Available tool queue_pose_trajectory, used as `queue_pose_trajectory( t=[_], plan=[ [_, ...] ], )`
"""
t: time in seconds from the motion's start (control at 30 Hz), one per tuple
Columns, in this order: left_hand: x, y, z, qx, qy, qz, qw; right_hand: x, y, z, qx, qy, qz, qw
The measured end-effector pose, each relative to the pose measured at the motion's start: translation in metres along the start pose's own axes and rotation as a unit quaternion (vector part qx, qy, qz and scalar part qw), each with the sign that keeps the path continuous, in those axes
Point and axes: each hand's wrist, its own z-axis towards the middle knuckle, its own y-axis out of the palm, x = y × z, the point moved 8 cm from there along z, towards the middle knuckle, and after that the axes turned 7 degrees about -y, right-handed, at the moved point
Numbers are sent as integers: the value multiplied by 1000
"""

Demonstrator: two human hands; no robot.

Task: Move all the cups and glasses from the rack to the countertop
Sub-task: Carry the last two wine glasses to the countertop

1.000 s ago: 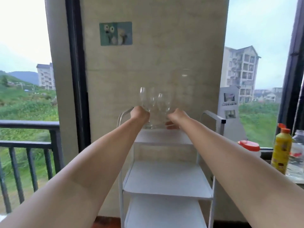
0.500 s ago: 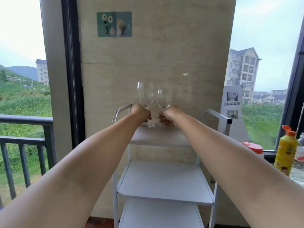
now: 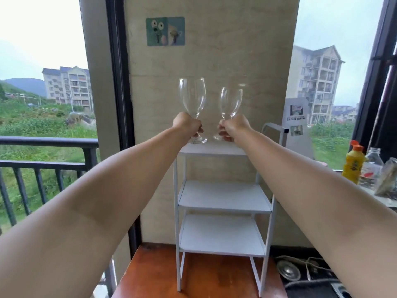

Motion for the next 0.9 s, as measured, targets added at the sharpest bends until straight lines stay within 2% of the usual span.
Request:
queue_pose_trajectory(
  t=[0.2,0.43,0.67,0.9],
  plan=[
    [-3,-11,-66,-21,18,12,1000,-4,-24,-71,41,14,8,999],
    [-26,25,-136,-90,-9,38,995,30,-77,-143,82,78,46,993],
    [-45,99,-210,-176,-30,30,983,75,-156,-228,124,132,33,983],
    [-62,216,-328,-274,-47,45,960,138,-281,-356,194,225,0,955]
  ],
)
